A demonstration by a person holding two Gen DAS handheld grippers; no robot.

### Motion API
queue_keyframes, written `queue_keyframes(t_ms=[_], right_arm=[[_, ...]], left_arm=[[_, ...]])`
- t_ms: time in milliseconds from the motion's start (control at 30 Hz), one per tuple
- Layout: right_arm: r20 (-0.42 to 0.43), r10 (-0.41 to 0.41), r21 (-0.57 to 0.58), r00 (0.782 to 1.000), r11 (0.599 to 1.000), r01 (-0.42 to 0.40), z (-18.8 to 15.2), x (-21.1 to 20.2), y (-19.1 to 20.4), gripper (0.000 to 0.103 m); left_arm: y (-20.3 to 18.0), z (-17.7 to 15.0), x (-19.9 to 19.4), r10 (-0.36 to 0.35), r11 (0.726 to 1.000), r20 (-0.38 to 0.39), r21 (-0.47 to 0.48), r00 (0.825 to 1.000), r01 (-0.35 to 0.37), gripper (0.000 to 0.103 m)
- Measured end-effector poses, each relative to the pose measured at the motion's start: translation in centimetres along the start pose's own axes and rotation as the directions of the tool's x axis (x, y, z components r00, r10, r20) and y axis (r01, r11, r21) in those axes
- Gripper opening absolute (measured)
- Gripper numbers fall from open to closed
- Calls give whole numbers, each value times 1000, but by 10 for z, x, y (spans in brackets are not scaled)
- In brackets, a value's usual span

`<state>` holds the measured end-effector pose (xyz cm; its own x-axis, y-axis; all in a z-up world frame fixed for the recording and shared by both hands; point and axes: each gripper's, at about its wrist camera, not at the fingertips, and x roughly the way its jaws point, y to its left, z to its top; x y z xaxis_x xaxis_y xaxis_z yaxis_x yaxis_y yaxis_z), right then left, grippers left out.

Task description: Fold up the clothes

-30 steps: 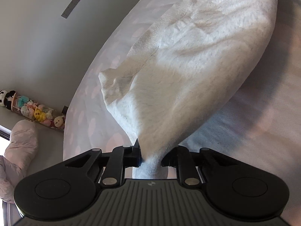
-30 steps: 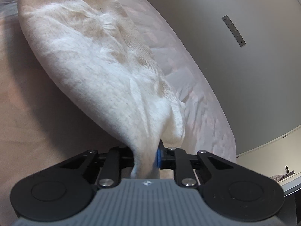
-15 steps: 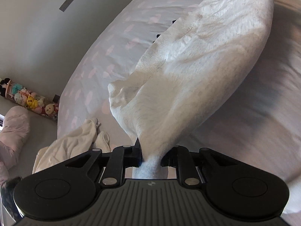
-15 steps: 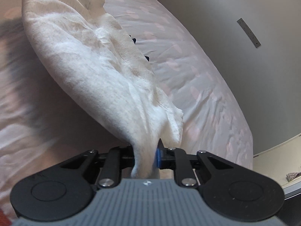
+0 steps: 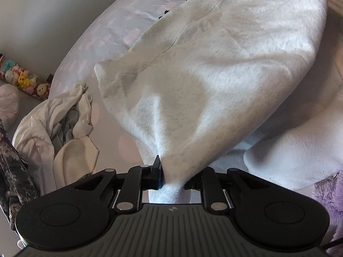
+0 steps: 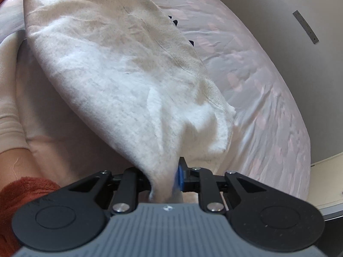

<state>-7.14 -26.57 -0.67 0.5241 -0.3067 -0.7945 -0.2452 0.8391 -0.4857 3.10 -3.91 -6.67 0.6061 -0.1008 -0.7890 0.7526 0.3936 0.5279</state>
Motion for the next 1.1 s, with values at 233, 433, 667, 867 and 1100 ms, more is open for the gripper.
queue_keyframes(t_ms=[233, 433, 667, 867, 1100], right_arm=[[-59, 21, 28, 998, 999, -19, -8, 7, 9, 32], [-99, 58, 94, 993, 994, -49, -17, 1, 8, 42], [-103, 97, 227, 990, 971, -71, -34, -19, -3, 52], [-49, 95, 367, 994, 927, -71, -41, -38, -14, 62], [14, 90, 510, 996, 856, -85, -38, -43, -28, 64]], left_arm=[[-12, -12, 2, 31, 991, -34, -127, 999, -35, 17], [-12, -17, -4, 27, 988, -57, -153, 998, -35, 24], [-12, -26, -21, 19, 985, -101, -169, 995, -36, 26], [-11, -30, -41, 4, 978, -108, -208, 994, -26, 26], [2, -16, -71, 8, 965, -33, -263, 999, -17, 26]])
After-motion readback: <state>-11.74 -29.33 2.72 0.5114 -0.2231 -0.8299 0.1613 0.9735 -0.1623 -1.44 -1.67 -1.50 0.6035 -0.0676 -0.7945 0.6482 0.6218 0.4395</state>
